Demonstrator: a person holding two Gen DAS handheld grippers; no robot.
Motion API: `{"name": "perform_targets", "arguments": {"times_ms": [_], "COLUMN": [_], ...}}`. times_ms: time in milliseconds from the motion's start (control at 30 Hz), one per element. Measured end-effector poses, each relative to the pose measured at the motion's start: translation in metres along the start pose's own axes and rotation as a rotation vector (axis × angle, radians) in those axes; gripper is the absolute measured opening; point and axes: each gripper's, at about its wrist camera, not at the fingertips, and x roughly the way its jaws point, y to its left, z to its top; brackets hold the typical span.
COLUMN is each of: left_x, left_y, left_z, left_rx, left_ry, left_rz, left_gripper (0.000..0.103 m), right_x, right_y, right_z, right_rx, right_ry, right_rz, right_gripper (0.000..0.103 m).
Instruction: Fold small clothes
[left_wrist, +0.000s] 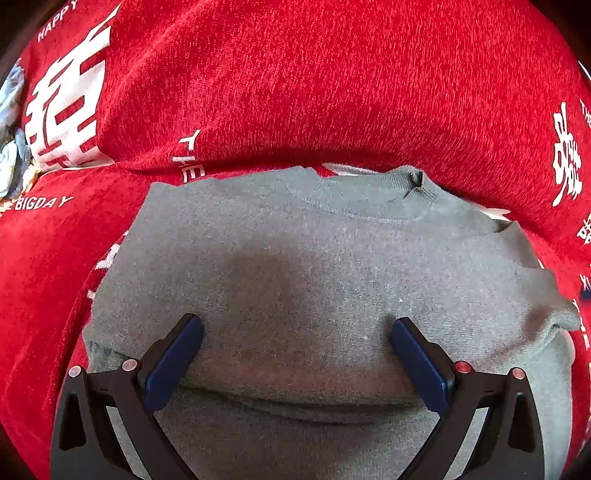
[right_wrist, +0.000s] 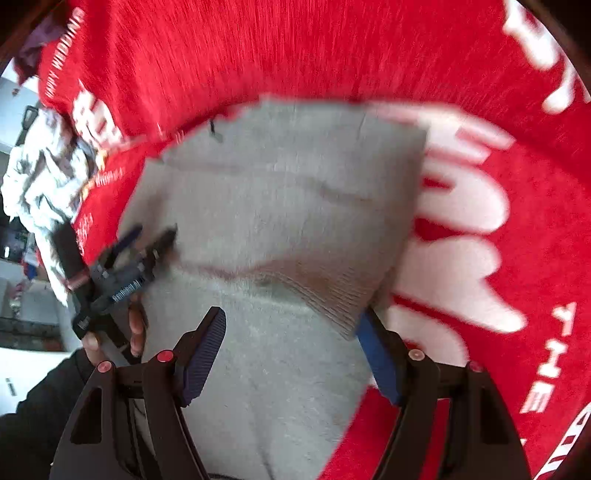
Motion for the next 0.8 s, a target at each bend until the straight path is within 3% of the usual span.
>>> {"name": "perform_targets", "arguments": {"times_ms": [67, 133, 267, 367, 400, 433, 467, 633, 700, 767, 800], "left_x": [0.000, 0.001, 0.001, 0.001, 0.001, 0.001, 0.001, -0.011, -0.026, -0.028, -0.021], "left_y": [-0.002, -0.002, -0.002, -0.001, -0.001, -0.001, -0.001, 0.003, 0.013, 0.019, 0.020], "left_z": [0.000, 0.000, 0.000, 0.001, 0.001, 0.002, 0.002, 0.015, 0.023, 0.030, 0.033], "left_rx": [0.007, 0.009, 0.009, 0.008, 0.008, 0.009, 0.010, -0.015, -0.086, -0.129, -0.130], "left_ry": [0.004, 0.006, 0.006, 0.006, 0.007, 0.009, 0.011, 0.050, 0.004, -0.010, 0.017], "left_rz": [0.011, 0.014, 0.014, 0.011, 0.011, 0.012, 0.013, -0.013, -0.023, 0.010, 0.046], "left_gripper": [0.102, 0.102, 0.102, 0.102, 0.102, 0.102, 0.102, 0.102, 0.102, 0.102, 0.102], "right_x": [-0.008, 0.002, 0.056, 0.088, 0.085, 0.081, 0.077, 0.069, 0.056, 0.044, 0.045], "right_y": [-0.001, 0.005, 0.021, 0.013, 0.011, 0.011, 0.010, 0.027, 0.031, 0.027, 0.021], "right_z": [0.009, 0.022, 0.039, 0.039, 0.036, 0.037, 0.038, 0.037, 0.045, 0.050, 0.049], "right_rx": [-0.018, -0.080, -0.271, -0.331, -0.344, -0.357, -0.350, -0.446, -0.440, -0.405, -0.383], "right_ry": [-0.076, -0.093, 0.016, 0.122, 0.099, 0.086, 0.092, 0.074, -0.006, -0.085, -0.078], "right_rz": [-0.039, -0.082, -0.173, -0.179, -0.166, -0.138, -0.084, -0.134, -0.167, -0.196, -0.185], "right_gripper": [0.076, 0.076, 0.076, 0.076, 0.069, 0.031, 0.011, 0.010, 0.010, 0.010, 0.010]}}
